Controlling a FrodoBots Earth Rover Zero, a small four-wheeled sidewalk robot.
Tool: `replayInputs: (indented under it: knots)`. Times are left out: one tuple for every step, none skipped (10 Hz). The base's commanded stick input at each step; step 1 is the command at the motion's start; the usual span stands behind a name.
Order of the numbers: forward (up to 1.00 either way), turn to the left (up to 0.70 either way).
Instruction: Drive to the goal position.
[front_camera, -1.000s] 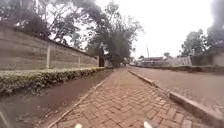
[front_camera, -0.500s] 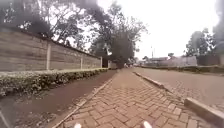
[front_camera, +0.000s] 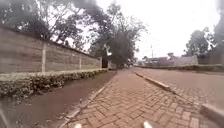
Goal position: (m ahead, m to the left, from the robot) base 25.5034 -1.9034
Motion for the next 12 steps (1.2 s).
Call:
replayInputs:
  knots:
    - [0.70, 0.13]
    - [0.70, 0.07]
    - [0.70, 0.01]
    - [0.70, 0.00]
    - [0.70, 0.00]
    - [0.70, 0.01]
    - [0.70, -0.19]
    - [0.70, -0.32]
    - [0.70, -0.16]
    - [0.70, 0.00]
    - [0.70, 0.00]
    - [0.70, 0.00]
